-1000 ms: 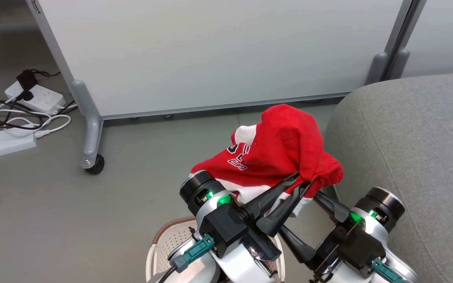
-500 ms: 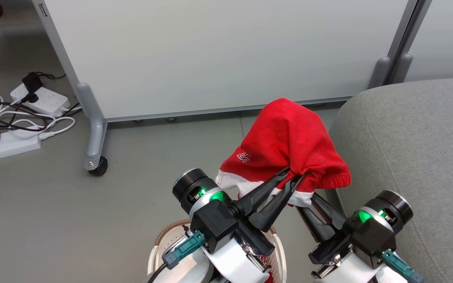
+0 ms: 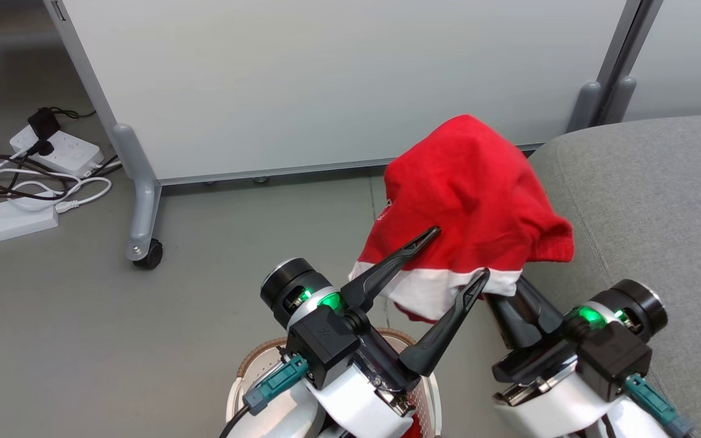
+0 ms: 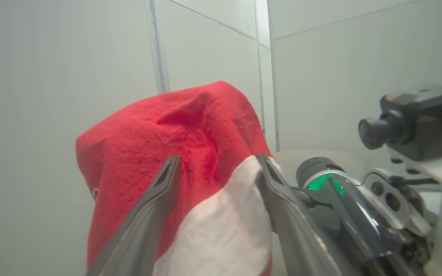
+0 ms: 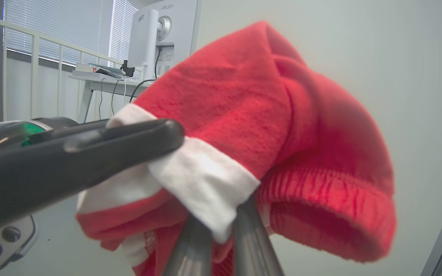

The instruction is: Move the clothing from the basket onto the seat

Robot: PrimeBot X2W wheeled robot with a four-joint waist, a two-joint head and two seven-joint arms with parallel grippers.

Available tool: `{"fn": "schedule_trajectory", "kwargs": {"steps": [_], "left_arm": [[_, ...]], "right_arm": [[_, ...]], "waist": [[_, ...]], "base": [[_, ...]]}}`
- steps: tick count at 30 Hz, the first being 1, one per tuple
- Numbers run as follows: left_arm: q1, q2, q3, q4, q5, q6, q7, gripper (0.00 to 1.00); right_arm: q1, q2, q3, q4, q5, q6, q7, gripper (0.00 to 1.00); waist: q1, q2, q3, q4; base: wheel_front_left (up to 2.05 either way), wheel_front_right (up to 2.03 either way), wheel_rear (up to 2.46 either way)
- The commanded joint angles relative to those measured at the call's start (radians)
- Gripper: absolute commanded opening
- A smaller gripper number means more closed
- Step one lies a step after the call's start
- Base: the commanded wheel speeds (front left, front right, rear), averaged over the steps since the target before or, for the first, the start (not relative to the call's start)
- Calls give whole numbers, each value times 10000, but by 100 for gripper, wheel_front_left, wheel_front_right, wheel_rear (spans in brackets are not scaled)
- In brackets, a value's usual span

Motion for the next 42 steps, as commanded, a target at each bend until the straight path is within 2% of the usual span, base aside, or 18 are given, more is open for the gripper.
{"fn": "schedule_trajectory", "kwargs": {"steps": [1, 16, 19, 27, 42], "left_arm": [[-64, 38, 106, -56, 66, -13, -1, 100], [694, 172, 757, 407, 743, -13, -1, 100], [979, 174, 895, 536, 548, -13, -1, 100], [1593, 590, 670, 1041, 731, -13, -1, 100], [2454, 558, 525, 1769, 945, -13, -1, 100]], "right_arm": [[85, 13, -171, -58, -153, 2, -50, 0], [534, 105, -2324, -425, -572, 2, -50, 0], [757, 145, -2537, -467, -449, 2, -50, 0], [1342, 272, -3386, -68, -447, 2, -49, 0], [1697, 567, -4325, 600, -285, 2, -50, 0]], "waist": [[0, 0, 14, 2], [0, 0, 37, -4], [0, 0, 51, -28], [0, 0, 81, -99], [0, 0, 38, -61]], "base": [[0, 0, 0], [0, 0, 0], [0, 0, 0], [0, 0, 0], [0, 0, 0]]}}
